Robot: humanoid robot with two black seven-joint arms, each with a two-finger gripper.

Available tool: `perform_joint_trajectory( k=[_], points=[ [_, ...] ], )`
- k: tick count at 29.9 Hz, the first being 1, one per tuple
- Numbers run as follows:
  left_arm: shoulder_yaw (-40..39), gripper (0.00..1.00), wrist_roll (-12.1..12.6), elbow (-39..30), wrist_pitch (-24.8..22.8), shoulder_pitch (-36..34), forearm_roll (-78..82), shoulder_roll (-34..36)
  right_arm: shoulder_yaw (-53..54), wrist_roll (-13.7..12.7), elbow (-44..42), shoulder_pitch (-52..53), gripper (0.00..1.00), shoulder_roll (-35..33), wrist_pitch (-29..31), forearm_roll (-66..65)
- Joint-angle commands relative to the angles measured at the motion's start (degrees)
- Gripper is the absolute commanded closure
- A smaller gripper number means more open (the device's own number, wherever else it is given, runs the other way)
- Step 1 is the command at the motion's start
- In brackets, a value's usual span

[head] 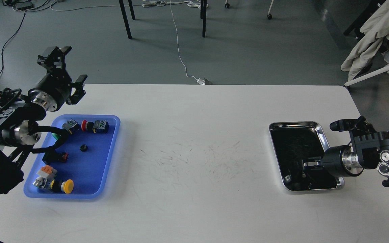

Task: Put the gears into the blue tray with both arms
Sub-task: 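Carry the black part with the right gripper to the table centre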

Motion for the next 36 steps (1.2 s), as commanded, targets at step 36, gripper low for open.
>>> perform_joint_trajectory(
  k=[36],
  points=[
    [-0.18, 0.02, 0.0, 0.19, 0.01, -0.88, 0.71, -0.16, -10.47, 0.35, -19.83, 8.71, 0.98, 48.71, -27.33, 17.67]
  ],
)
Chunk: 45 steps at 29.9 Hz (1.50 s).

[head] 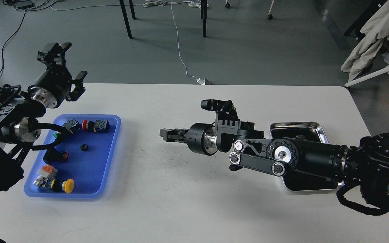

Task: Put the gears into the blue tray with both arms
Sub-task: 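Carry the black part with the right gripper to the table centre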

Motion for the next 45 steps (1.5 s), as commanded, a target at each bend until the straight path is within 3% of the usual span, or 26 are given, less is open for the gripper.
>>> perform_joint_trajectory(
  k=[1, 12, 26, 40, 43, 45],
  points=[
    [0.03, 0.02, -0.08, -0.01, -0.01, 0.0, 0.0, -0.01, -1.97, 0.08, -0.43, -1.54, 0.98, 0.23, -1.62, 0.05],
    [-0.06, 0.02, -0.08, -0.09, -0.01, -0.09, 0.0, -0.18, -1.97, 0.08, -3.33, -5.59, 0.98, 0.23, -3.11, 0.05],
    [-0.15, 0.02, -0.08, -0.18, -0.01, -0.61, -0.35, -0.18, -1.97, 0.7, 2.64, -6.82, 0.96, 0.23, -3.38, 6.02],
    [-0.15, 0.02, -0.08, -0.18, -0.01, -0.7, -0.44, -0.1, -4.25, -0.01, 2.82, -8.23, 0.93, 0.23, -2.59, 6.55],
    [-0.15, 0.02, -0.08, -0.18, -0.01, -0.7, -0.44, -0.09, -4.25, -0.01, 2.82, -8.49, 0.88, 0.23, -2.59, 6.55],
    [-0.15, 0.02, -0.08, -0.18, -0.01, -0.7, -0.44, -0.1, -4.25, -0.01, 2.82, -8.49, 0.79, 0.23, -2.67, 6.55]
  ],
)
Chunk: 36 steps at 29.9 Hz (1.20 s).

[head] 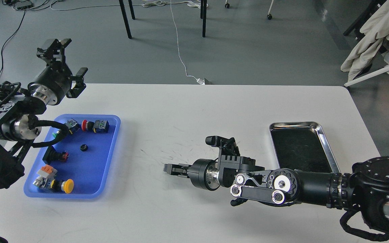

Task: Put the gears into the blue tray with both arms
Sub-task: 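Carry the black part with the right gripper to the table centre, then release the black part on the table and withdraw the right arm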

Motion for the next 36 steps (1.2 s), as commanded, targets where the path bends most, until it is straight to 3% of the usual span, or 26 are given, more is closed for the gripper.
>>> perform_joint_trajectory(
  k=[1, 11, 21, 29, 34, 36],
  points=[
    [0.03, 0.02, 0.01, 0.0, 0.0, 0.0, 0.0, 0.02, -0.11, -0.05, -0.04, -0.09, 0.73, -0.01, -0.21, 0.0],
    [0.03, 0.02, 0.01, 0.0, 0.0, -0.09, 0.0, 0.11, 2.52, 0.66, 0.31, 0.61, 0.08, -0.01, -2.49, 0.52],
    [0.2, 0.02, 0.18, -1.39, 0.09, -0.88, 0.53, 0.9, 18.59, 0.57, 2.41, 6.4, 0.06, -0.01, 0.22, 4.03],
    [0.2, 0.02, 1.32, -5.44, 0.0, -1.06, 3.51, 3.71, 38.1, 0.04, 10.32, 5.89, 0.06, -21.96, 9.01, 14.57],
    [0.29, 0.02, 1.5, -11.76, 0.09, -0.97, 8.96, 5.38, 51.19, 0.04, 10.42, -1.83, 0.06, -31.9, 9.72, 27.74],
    [0.29, 0.02, 2.81, -14.31, 0.09, -0.97, 10.8, 5.65, 54.63, 0.04, 9.63, -4.73, 0.06, -34.63, 10.34, 32.58]
  ],
)
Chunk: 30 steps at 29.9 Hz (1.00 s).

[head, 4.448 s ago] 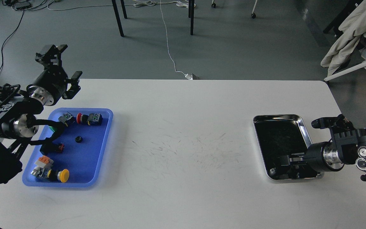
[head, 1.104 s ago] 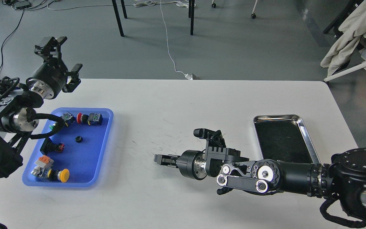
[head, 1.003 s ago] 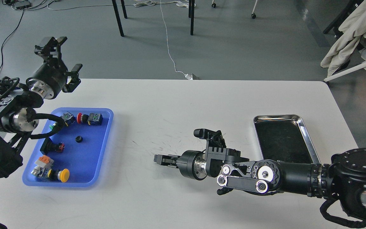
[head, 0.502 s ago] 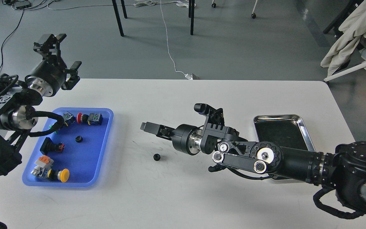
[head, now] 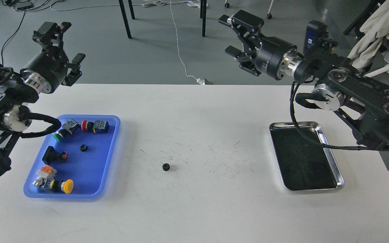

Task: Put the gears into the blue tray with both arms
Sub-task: 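Release the black part on the table and withdraw the right arm, then reach the left hand to the black part on the table and grasp it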

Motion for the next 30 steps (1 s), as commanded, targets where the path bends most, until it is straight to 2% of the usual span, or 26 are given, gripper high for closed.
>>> perform_joint_trajectory(
  k=[1, 3, 5, 10, 13, 15, 17, 19, 25, 30],
  points=[
    [0.01, 0.02, 2.51, -5.4, 0.07, 0.36, 4.14, 0.59, 7.37, 0.02, -1.69, -5.9, 0.06, -5.78, 1.18, 9.93],
    [0.88, 0.02, 4.36, -8.13, 0.07, 0.45, 8.18, 0.59, 9.05, 0.54, -3.18, -9.06, 0.06, -8.15, 2.68, 14.5],
    [2.64, 0.02, 5.16, -10.77, -0.02, 0.28, 13.53, 0.59, 10.98, 0.89, -4.67, -12.84, 0.06, -9.83, 4.96, 20.12],
    [8.08, 0.02, 5.25, -19.64, -0.28, 0.28, 25.76, 0.68, 16.78, 1.51, -11.78, -22.86, 0.06, -10.63, 14.88, 30.34],
    [11.6, 0.02, 5.16, -25.09, -0.54, 0.19, 32.87, 0.94, 17.93, 3.7, -20.12, -24.72, 0.06, -9.92, 20.4, 31.66],
    [14.41, 0.02, 5.16, -28.34, -0.9, -0.07, 38.67, 0.85, 17.85, 4.76, -26.54, -24.9, 0.06, -9.14, 20.4, 34.02],
    [18.01, 0.02, 5.16, -30.2, -1.16, -0.34, 45.08, 0.77, 17.85, 4.76, -31.38, -24.98, 0.06, -7.65, 20.4, 37.1],
    [22.31, 0.02, 5.07, -31.08, -1.16, -0.16, 52.19, 0.59, 17.85, 4.76, -33.5, -25.07, 0.06, -6.24, 20.4, 38.6],
    [32.43, 0.02, 4.46, -30.47, -0.2, 1.59, 75.13, 0.5, 17.85, 4.94, -33.33, -26.83, 0.05, -4.3, 20.4, 38.78],
    [34.02, 0.02, 4.55, -26.87, 3.84, 6.86, 89.03, -0.73, 17.32, 4.94, -33.33, -26.83, 0.05, -4.12, 20.4, 38.69]
  ],
)
